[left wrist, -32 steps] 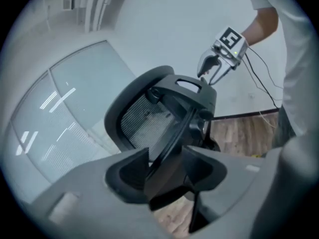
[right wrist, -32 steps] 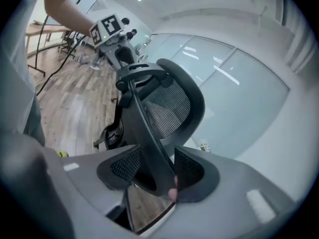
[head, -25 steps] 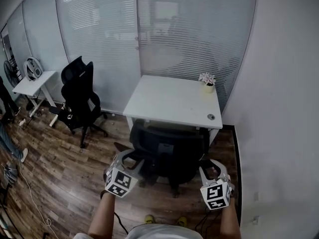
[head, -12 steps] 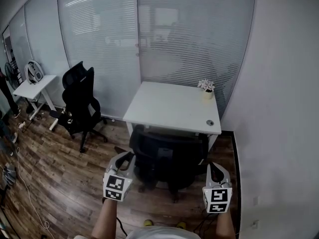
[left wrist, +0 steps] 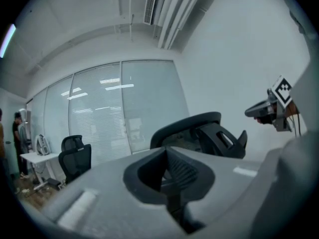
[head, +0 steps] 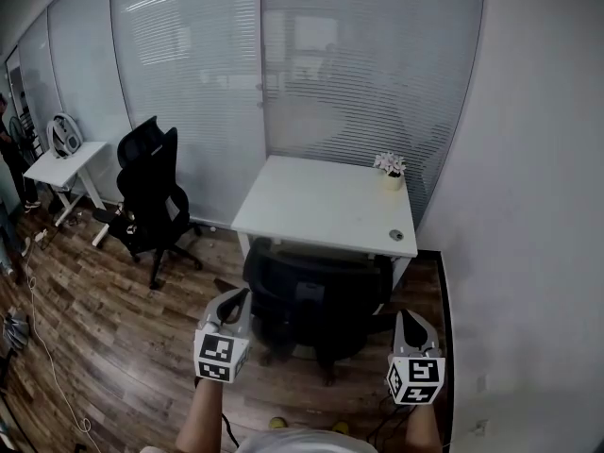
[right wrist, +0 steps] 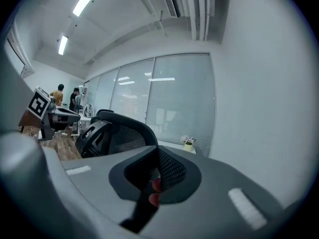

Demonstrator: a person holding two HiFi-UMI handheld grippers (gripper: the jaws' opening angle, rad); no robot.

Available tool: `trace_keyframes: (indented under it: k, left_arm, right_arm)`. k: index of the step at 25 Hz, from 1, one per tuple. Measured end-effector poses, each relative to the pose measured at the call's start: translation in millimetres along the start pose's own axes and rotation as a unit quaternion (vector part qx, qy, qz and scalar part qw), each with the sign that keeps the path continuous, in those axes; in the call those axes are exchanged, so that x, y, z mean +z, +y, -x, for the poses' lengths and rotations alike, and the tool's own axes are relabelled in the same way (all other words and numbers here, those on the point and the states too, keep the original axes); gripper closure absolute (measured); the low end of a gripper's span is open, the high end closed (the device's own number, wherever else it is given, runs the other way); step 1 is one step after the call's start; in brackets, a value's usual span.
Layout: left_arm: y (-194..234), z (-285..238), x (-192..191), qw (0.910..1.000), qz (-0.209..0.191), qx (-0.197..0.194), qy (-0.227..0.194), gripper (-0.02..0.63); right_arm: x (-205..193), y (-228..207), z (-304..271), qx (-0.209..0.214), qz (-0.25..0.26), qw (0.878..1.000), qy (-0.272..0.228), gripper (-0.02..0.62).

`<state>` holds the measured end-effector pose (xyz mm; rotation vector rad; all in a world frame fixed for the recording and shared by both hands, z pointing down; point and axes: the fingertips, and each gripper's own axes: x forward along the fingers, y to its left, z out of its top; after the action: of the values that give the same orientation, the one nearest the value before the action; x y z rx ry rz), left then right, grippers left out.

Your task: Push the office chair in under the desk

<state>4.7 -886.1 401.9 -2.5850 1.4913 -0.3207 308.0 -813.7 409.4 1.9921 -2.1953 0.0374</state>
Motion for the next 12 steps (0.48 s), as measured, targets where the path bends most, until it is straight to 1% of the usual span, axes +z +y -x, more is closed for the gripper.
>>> trace_keyframes:
  k: [6, 12]
  left_arm:
    - [-6.7, 4.0, 5.5, 1.0, -0.006, 0.0, -0.004, 0.609]
    - [-8.0, 9.9, 8.5, 0.9999, 0.008, 0.006, -0.009, 0.609]
  right_arm:
    - [-1.5, -2.9, 4.3, -0.005, -0.001, 1.0, 0.003, 0.594]
    - [-3.0, -5.5, 9.8, -0.004, 0.0, 1.0, 0.004, 0.594]
